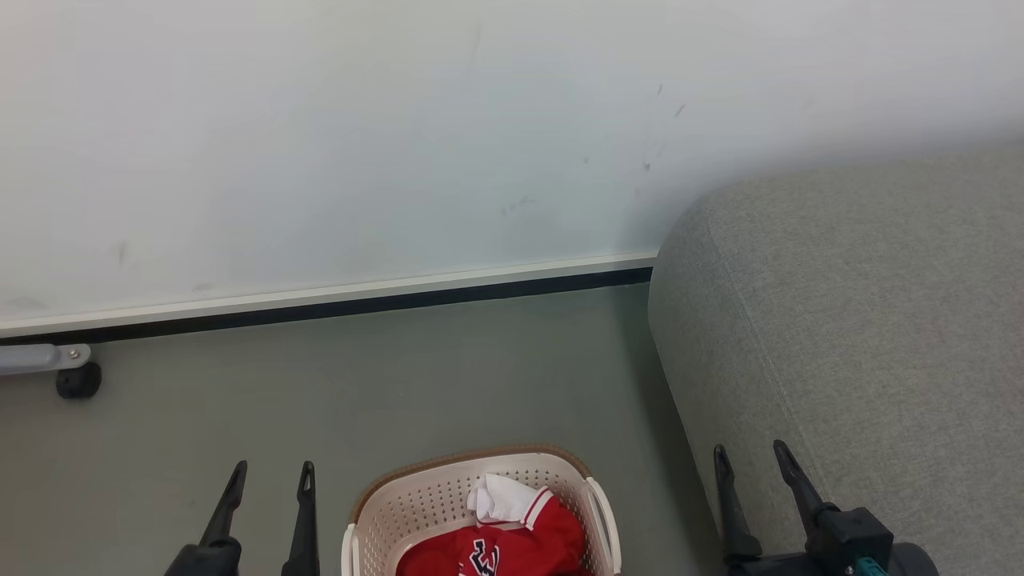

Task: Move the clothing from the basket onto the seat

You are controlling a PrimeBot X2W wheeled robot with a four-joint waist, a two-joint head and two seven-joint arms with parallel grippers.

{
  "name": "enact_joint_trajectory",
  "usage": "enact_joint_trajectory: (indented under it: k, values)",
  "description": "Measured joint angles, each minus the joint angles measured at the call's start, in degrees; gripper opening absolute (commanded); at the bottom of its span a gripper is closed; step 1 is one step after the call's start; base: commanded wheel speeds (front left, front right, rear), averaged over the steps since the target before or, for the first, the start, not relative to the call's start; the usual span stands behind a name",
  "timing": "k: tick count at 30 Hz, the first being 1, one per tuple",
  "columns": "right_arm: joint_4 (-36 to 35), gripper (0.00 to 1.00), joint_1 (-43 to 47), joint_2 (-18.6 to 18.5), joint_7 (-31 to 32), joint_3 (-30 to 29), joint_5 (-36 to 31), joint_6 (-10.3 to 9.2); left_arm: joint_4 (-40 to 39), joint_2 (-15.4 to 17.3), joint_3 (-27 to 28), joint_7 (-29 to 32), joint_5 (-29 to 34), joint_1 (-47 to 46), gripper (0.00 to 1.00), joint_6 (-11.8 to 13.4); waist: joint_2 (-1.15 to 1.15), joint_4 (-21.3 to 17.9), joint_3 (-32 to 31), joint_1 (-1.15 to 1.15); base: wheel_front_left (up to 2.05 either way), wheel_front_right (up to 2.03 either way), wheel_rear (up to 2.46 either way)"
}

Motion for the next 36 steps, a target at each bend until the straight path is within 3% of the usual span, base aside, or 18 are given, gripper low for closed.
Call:
enact_joint_trajectory:
  k: [18,33,36]
  values:
    - [-2.98,1.0,-0.25,0.08,-0.01,-0.76,-0.88,0.0,-0.59,0.04,0.88,0.0,0.38,-0.04,1.0,-0.63,0.0,0.39,3.97,0.0,0.0,0.0,0.0]
    - [-6.42,1.0,-4.38,0.2,-0.18,-2.87,-3.91,0.0,4.36,1.72,-3.3,0.0,3.31,-6.93,1.0,-4.68,0.0,-0.94,14.52,0.01,0.0,0.0,0.0]
    - [-7.79,1.0,-5.54,0.27,-0.2,-2.77,-4.88,0.0,6.11,2.1,-5.55,0.29,4.55,-9.33,1.0,-6.47,0.0,-1.68,16.79,0.01,0.0,0.0,0.0]
